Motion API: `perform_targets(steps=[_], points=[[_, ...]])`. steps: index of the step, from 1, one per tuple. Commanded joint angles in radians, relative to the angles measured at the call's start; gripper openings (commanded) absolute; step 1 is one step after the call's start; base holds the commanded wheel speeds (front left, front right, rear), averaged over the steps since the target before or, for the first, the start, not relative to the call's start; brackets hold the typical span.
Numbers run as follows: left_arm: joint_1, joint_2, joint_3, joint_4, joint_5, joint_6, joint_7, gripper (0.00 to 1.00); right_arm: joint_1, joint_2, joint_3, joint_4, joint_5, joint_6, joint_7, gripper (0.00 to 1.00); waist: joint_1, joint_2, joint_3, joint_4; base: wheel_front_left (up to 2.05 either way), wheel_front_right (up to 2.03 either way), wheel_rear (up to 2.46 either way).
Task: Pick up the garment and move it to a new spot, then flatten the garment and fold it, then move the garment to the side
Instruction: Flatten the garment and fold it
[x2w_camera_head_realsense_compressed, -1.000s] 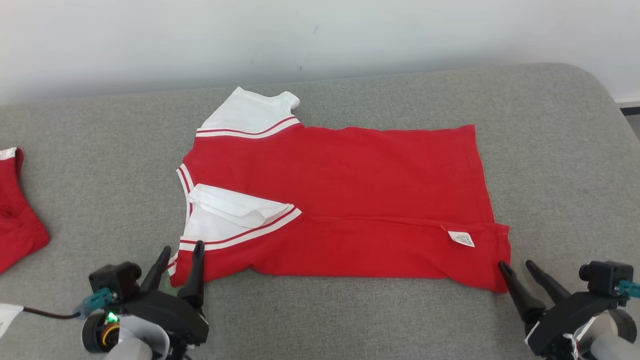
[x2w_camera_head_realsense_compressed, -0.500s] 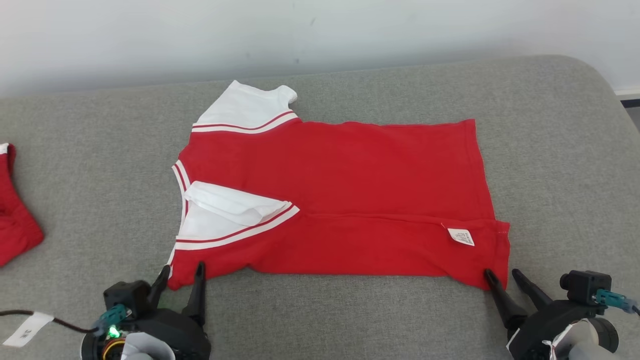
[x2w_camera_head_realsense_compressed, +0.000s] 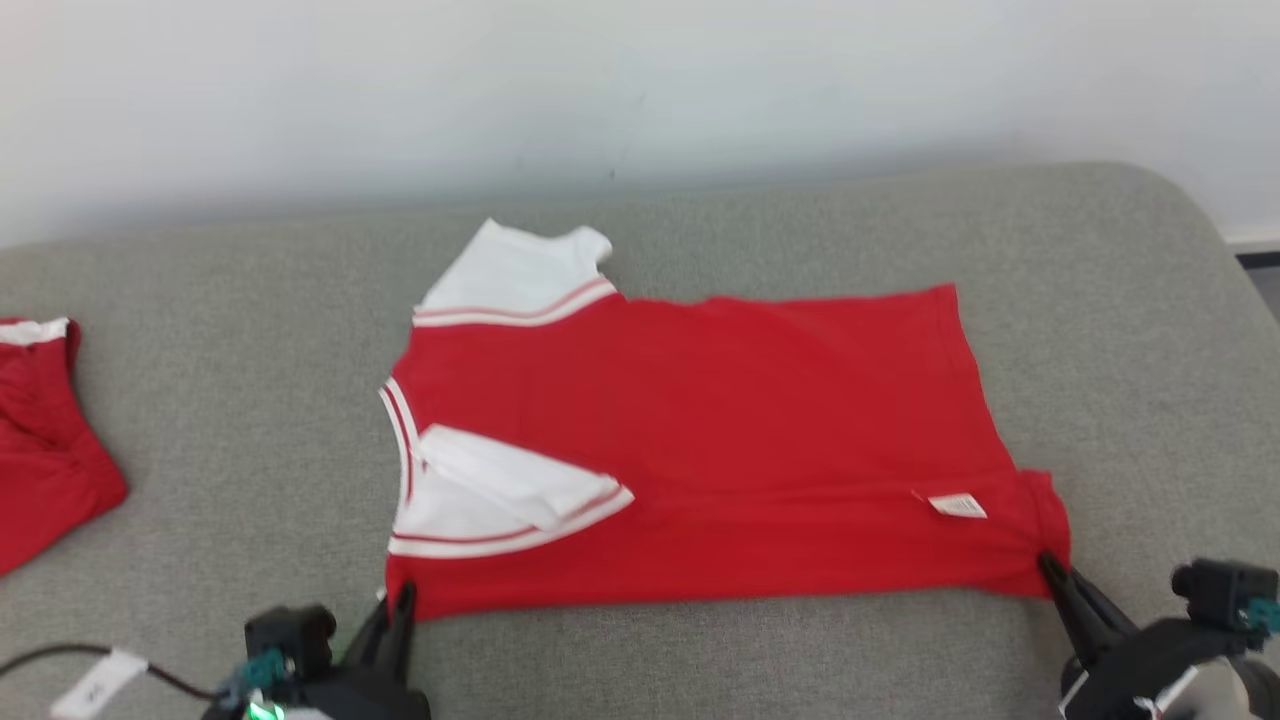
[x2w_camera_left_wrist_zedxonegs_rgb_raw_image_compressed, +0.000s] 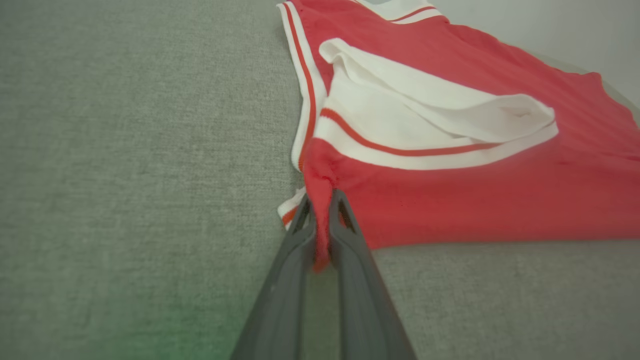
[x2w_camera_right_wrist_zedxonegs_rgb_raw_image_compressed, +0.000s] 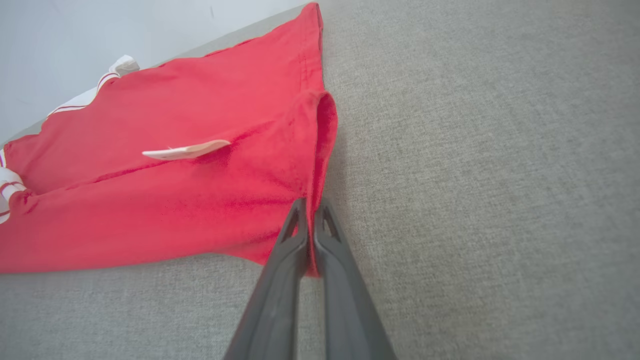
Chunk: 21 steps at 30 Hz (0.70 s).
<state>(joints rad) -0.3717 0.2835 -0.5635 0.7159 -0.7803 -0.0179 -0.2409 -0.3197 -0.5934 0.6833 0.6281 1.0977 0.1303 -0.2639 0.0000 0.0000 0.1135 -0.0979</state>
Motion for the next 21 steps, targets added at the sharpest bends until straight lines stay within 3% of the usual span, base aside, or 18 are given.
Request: perform_targets(steps=[1, 11, 13, 18, 19, 20, 21], points=[[0.036, 0.005, 0.002, -0.014, -0.002, 0.002, -0.006, 0.00, 0.033, -0.004, -0.013, -0.007, 0.006, 0.001, 0.001, 0.00, 0.0000, 0.0000, -0.026, 0.001, 0.00, 0.00, 0.00], [0.276, 0.027, -0.001, -0.228, -0.043, 0.080, 0.009, 0.00, 0.169, -0.067, -0.038, -0.043, 0.027, 0.001, 0.024, 0.00, 0.0000, 0.0000, -0.063, 0.020, 0.00, 0.00, 0.00], [0.311, 0.031, 0.001, -0.278, -0.048, 0.103, 0.013, 0.00, 0.187, -0.091, -0.038, -0.028, -0.012, 0.001, 0.020, 0.00, 0.0000, 0.0000, -0.065, 0.029, 0.00, 0.00, 0.00], [0.365, 0.041, 0.010, -0.361, -0.058, 0.143, 0.021, 0.00, 0.218, -0.052, -0.065, -0.013, -0.052, 0.000, 0.018, 0.00, 0.0000, 0.0000, -0.080, 0.042, 0.00, 0.00, 0.00], [0.371, 0.043, 0.013, -0.361, -0.057, 0.147, 0.019, 0.27, 0.216, -0.042, -0.071, -0.010, -0.057, 0.000, 0.017, 0.35, 0.0000, 0.0000, -0.085, 0.043, 0.00, 0.00, 0.00], [0.374, 0.049, 0.012, -0.361, -0.052, 0.152, 0.017, 0.98, 0.212, -0.037, -0.074, -0.006, -0.069, 0.000, 0.017, 0.98, 0.0000, 0.0000, -0.090, 0.043, 0.00, 0.00, 0.00], [0.376, 0.051, 0.014, -0.361, -0.047, 0.152, 0.013, 1.00, 0.210, -0.030, -0.076, -0.003, -0.076, 0.000, 0.020, 1.00, 0.0000, 0.0000, -0.095, 0.043, 0.00, 0.00, 0.00]])
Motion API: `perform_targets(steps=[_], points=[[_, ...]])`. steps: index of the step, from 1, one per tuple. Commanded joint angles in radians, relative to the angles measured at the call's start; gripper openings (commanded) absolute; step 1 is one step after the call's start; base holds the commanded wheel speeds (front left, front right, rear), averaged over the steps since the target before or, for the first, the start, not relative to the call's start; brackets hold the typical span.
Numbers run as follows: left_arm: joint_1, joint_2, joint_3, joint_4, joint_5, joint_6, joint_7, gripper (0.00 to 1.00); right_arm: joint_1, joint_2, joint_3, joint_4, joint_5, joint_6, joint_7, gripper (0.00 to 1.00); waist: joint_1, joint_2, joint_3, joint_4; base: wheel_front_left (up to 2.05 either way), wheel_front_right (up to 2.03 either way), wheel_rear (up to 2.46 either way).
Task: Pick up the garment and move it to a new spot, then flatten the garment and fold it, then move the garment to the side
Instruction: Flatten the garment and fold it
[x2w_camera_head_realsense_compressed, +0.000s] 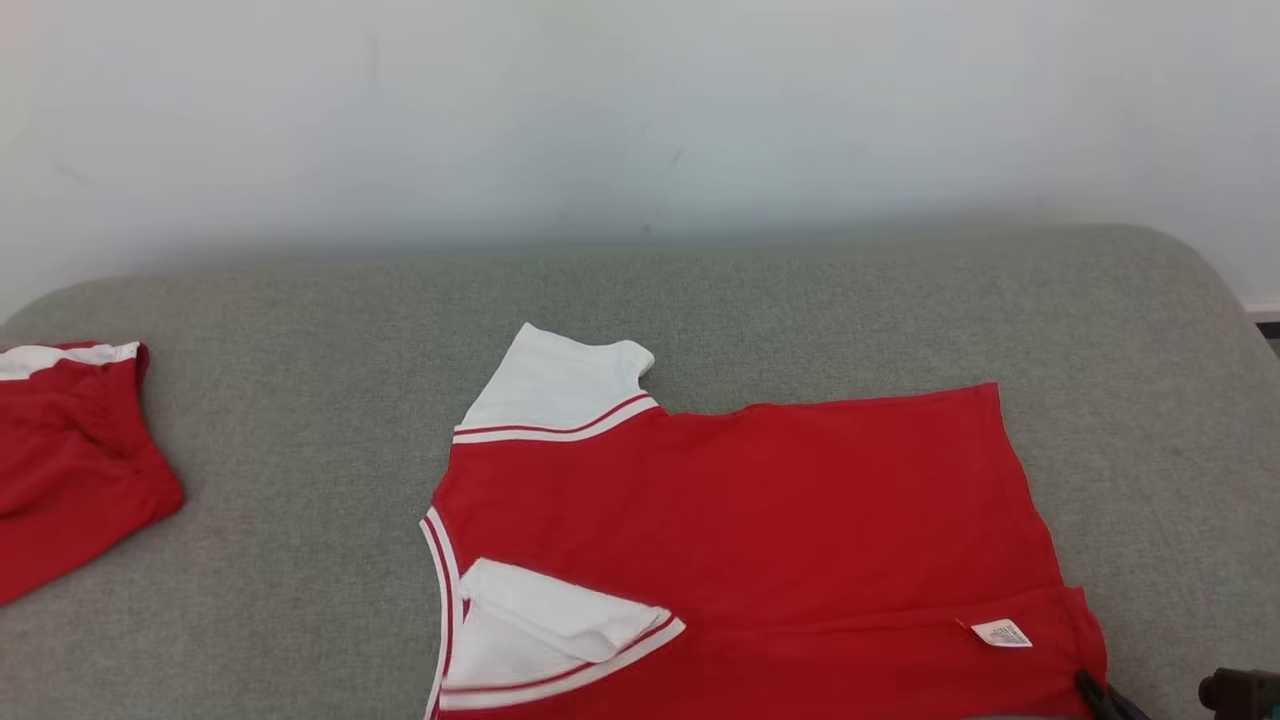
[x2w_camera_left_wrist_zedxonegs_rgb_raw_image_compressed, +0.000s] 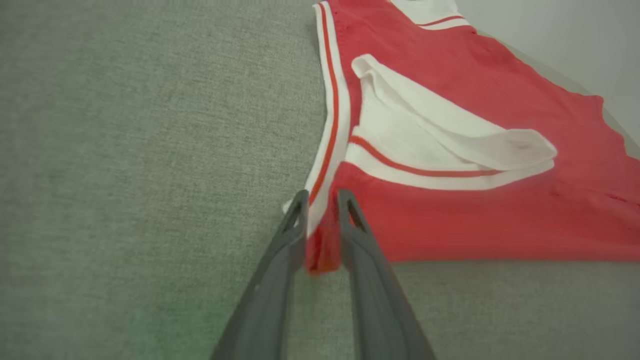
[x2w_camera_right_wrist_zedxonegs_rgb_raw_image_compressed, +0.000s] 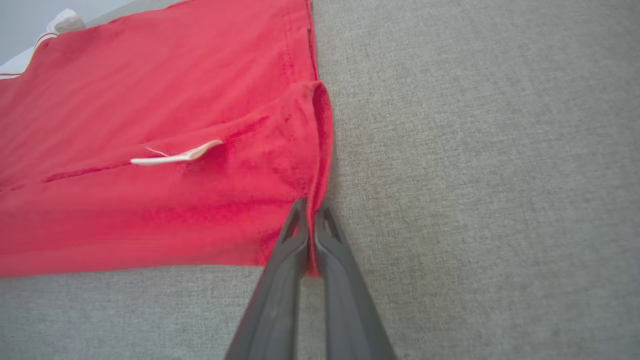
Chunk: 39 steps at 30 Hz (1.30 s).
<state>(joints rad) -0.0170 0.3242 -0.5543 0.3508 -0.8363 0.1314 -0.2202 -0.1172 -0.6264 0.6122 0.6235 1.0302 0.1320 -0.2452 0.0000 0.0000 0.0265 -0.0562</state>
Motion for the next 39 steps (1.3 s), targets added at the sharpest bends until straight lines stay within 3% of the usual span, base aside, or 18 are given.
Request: perform_targets(steps=[1, 9, 14, 19, 25, 32, 39], points=[[0.024, 0.007, 0.008, 0.001, 0.006, 0.004, -0.009, 1.00, 0.003, 0.010, -0.010, 0.005, -0.013, -0.002, 0.001, 1.00, 0.0000, 0.0000, -0.011, 0.001, 0.00, 0.00, 0.00], [0.035, -0.003, 0.067, -0.039, 0.027, 0.008, -0.040, 1.00, -0.027, 0.036, -0.086, -0.019, -0.095, -0.002, -0.016, 1.00, 0.0000, 0.0000, -0.024, -0.001, 0.00, 0.00, 0.00], [0.048, -0.048, 0.228, -0.157, 0.211, 0.002, -0.044, 1.00, -0.022, 0.101, -0.243, -0.108, -0.256, -0.002, -0.020, 1.00, 0.0000, 0.0000, -0.019, -0.001, 0.00, 0.00, 0.00], [0.087, -0.130, 0.363, -0.250, 0.413, -0.038, -0.045, 1.00, 0.046, 0.219, -0.400, -0.219, -0.456, -0.002, -0.020, 1.00, 0.0000, 0.0000, -0.015, 0.006, 0.00, 0.00, 0.00], [0.127, -0.203, 0.474, -0.296, 0.610, -0.119, -0.045, 1.00, 0.143, 0.363, -0.535, -0.365, -0.601, -0.002, -0.020, 1.00, 0.0000, 0.0000, -0.009, 0.013, 0.00, 0.00, 0.00], [0.148, -0.250, 0.556, -0.331, 0.684, -0.179, -0.045, 1.00, 0.213, 0.454, -0.624, -0.447, -0.683, -0.002, -0.020, 1.00, 0.0000, 0.0000, -0.009, 0.019, 0.00, 0.00, 0.00], [0.160, -0.270, 0.590, -0.317, 0.712, -0.218, -0.045, 1.00, 0.242, 0.478, -0.632, -0.463, -0.733, -0.002, -0.020, 1.00, 0.0000, 0.0000, -0.007, 0.024, 0.00, 0.00, 0.00]])
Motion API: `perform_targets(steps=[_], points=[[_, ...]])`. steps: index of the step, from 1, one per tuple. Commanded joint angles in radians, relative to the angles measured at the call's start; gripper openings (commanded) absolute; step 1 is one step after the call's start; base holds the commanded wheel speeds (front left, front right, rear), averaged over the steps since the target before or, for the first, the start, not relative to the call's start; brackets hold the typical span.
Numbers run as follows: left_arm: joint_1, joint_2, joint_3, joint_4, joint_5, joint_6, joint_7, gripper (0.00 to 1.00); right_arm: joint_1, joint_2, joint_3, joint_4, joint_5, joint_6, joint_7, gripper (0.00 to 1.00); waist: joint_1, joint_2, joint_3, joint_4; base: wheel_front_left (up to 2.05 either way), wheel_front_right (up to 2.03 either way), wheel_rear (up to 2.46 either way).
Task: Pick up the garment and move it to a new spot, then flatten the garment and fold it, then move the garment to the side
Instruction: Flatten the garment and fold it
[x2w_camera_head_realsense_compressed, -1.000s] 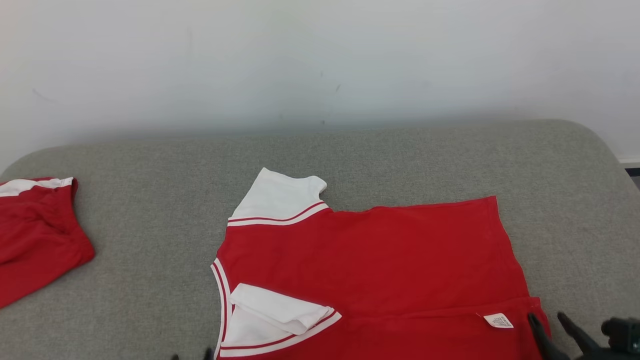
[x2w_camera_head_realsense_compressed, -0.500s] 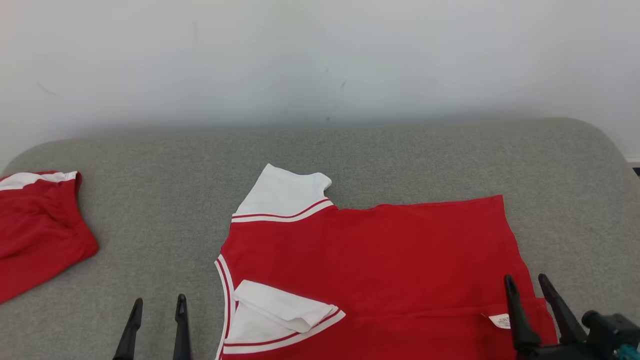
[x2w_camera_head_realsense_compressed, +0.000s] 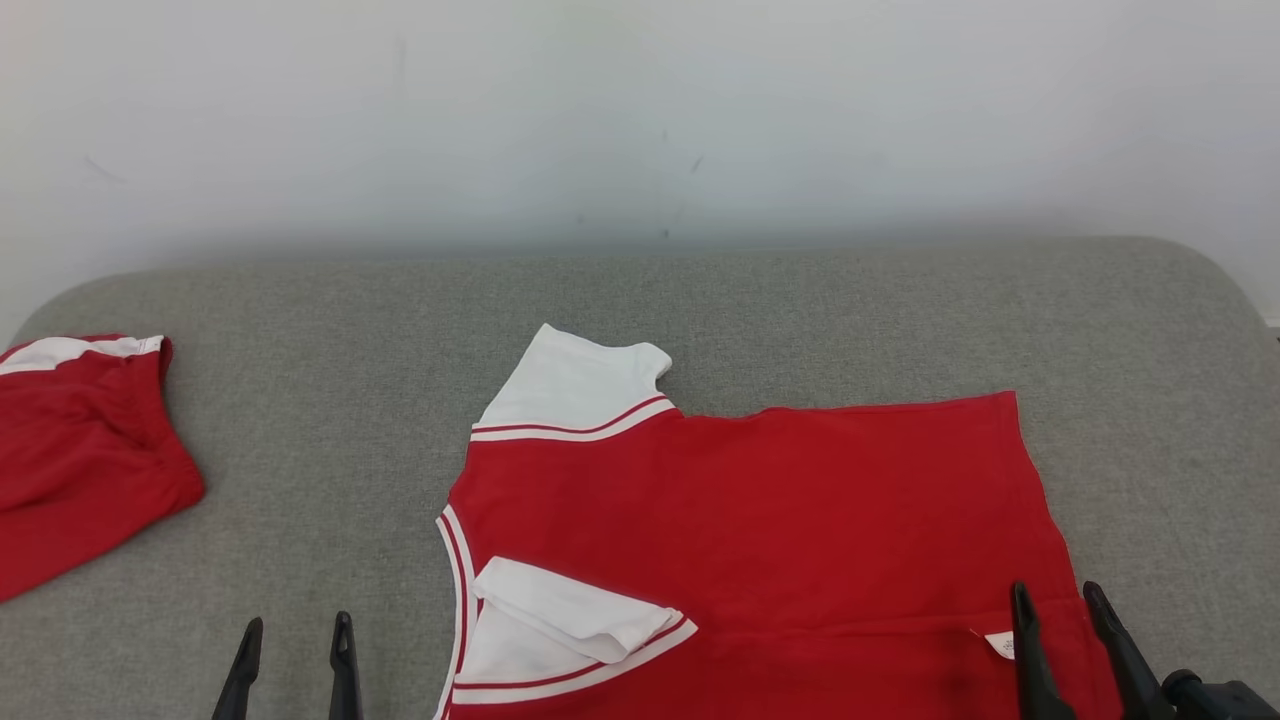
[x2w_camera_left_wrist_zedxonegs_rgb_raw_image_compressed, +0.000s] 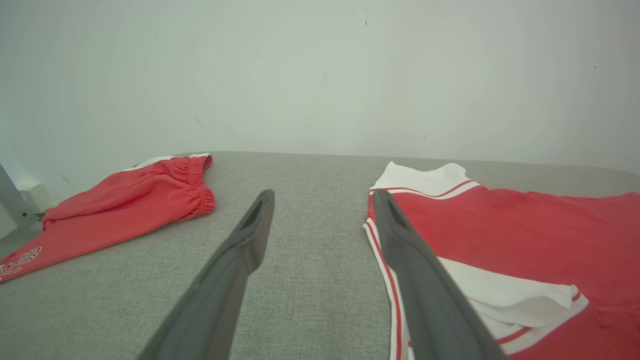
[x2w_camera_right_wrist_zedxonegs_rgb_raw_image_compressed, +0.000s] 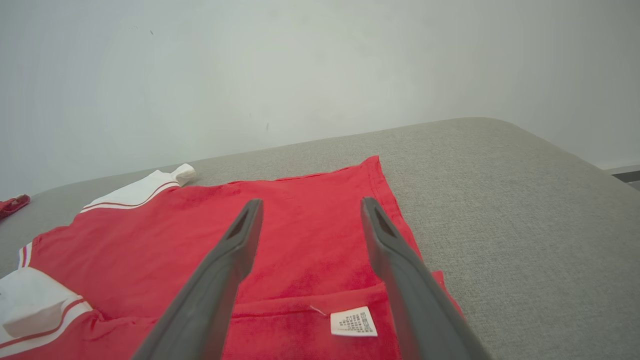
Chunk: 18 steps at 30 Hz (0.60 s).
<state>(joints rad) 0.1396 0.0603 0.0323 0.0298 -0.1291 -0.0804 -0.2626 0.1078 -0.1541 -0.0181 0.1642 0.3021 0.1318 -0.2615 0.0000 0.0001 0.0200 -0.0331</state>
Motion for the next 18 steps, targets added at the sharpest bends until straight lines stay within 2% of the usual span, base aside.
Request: perform_targets(steps=[1, 18], points=[[0.003, -0.007, 0.006, 0.006, 0.005, -0.006, -0.003, 1.00, 0.018, 0.006, -0.002, -0.004, -0.006, -0.002, -0.004, 1.00, 0.0000, -0.0001, 0.000, 0.002, 0.00, 0.00, 0.00], [-0.032, -0.010, 0.008, 0.029, -0.009, -0.017, -0.003, 1.00, -0.012, -0.002, 0.012, 0.000, -0.004, -0.002, -0.004, 1.00, 0.0000, -0.0001, 0.004, -0.018, 0.00, 0.00, 0.00]])
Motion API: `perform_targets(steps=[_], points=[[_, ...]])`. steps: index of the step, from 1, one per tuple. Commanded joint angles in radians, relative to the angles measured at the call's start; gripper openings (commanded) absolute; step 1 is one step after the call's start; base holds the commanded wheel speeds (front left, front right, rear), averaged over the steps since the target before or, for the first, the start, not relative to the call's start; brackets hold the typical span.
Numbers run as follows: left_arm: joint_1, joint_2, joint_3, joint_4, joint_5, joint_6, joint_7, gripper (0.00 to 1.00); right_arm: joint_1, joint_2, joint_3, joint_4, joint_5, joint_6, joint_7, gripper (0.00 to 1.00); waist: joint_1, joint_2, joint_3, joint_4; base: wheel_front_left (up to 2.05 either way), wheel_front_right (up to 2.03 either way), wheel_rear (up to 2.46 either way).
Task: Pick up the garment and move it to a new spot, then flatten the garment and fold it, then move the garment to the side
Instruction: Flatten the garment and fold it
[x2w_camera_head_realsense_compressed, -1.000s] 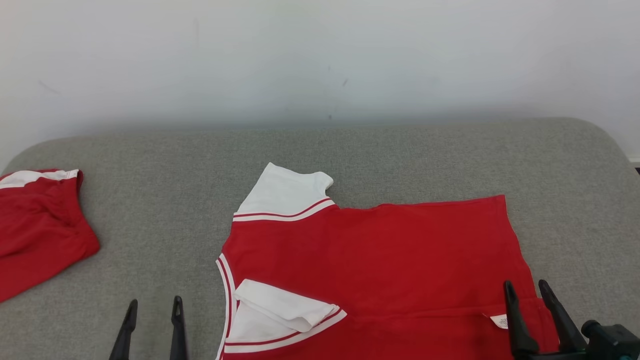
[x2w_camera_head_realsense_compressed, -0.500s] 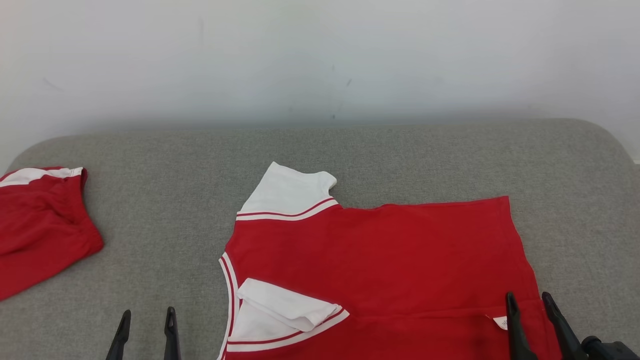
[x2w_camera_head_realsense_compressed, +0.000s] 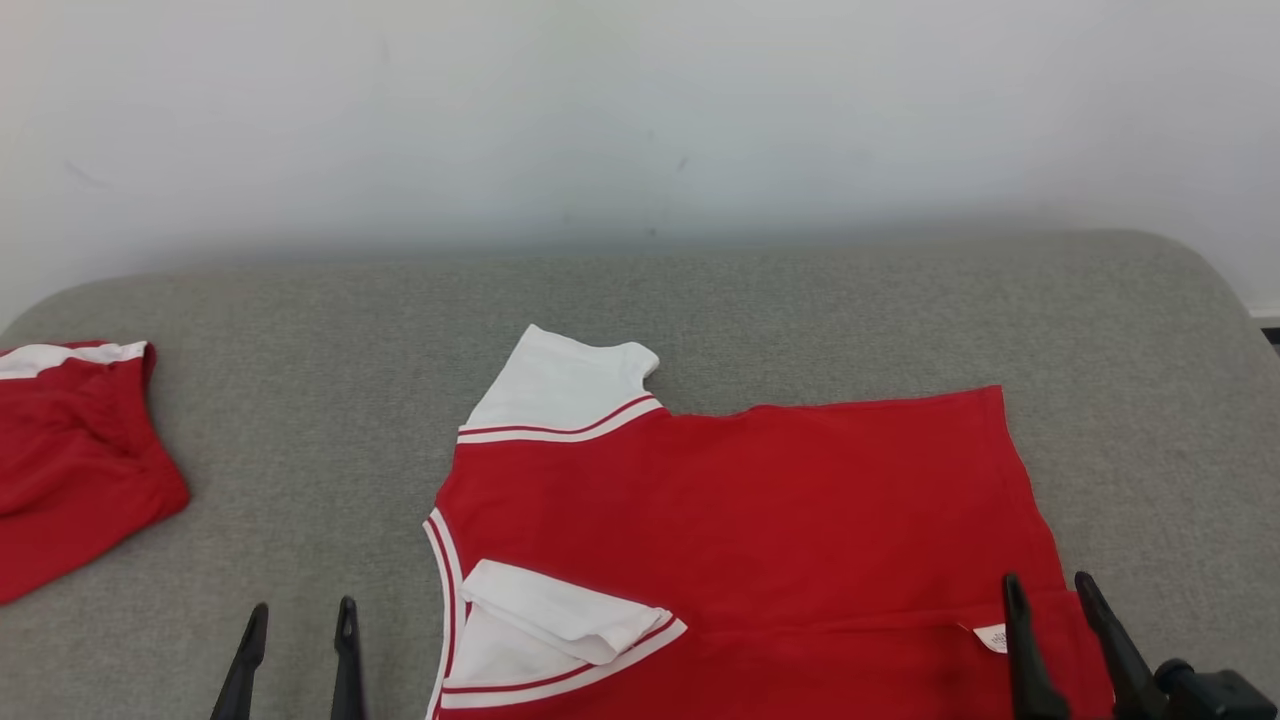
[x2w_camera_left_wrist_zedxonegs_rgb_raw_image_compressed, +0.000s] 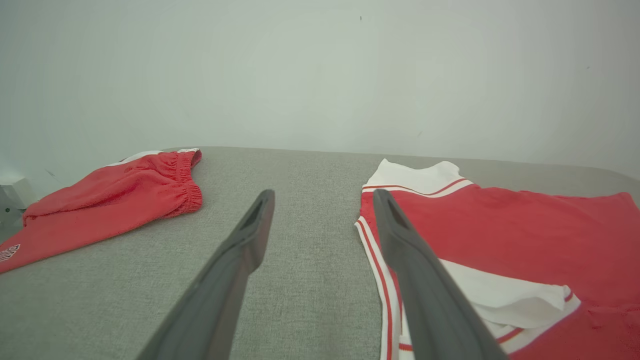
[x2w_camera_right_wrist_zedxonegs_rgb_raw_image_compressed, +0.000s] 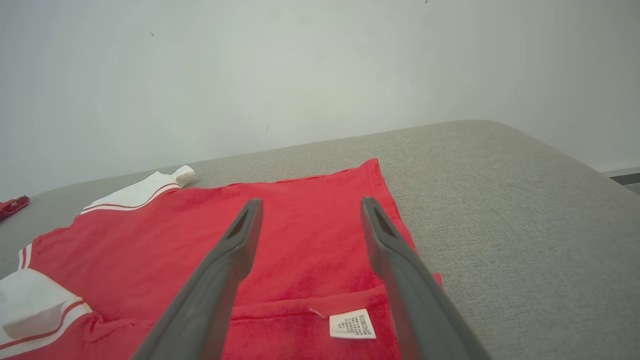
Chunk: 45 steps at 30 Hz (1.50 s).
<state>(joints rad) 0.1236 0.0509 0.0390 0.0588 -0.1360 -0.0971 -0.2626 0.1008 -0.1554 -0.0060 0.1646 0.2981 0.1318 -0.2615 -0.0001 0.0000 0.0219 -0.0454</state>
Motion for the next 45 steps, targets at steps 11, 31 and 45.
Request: perform_targets(steps=[11, 31, 45], points=[[-0.265, 0.081, -0.050, 0.116, 0.019, -0.033, -0.003, 1.00, -0.218, -0.053, 0.029, 0.135, 0.038, -0.002, -0.004, 1.00, 0.0001, 0.0000, 0.082, -0.101, 0.00, 0.00, 0.00], [-0.965, 0.390, -0.431, 0.499, -0.370, -0.033, 0.287, 1.00, -0.827, -0.107, 0.261, 0.575, 0.168, -0.002, -0.004, 1.00, 0.0001, 0.0000, 0.358, -0.249, 0.00, 0.00, 0.00], [-1.138, 0.453, -0.592, 0.683, -0.491, -0.033, 0.360, 1.00, -0.911, -0.091, 0.335, 0.603, 0.227, -0.002, -0.004, 1.00, 0.0001, 0.0000, 0.436, -0.296, 0.00, 0.00, 0.00]])
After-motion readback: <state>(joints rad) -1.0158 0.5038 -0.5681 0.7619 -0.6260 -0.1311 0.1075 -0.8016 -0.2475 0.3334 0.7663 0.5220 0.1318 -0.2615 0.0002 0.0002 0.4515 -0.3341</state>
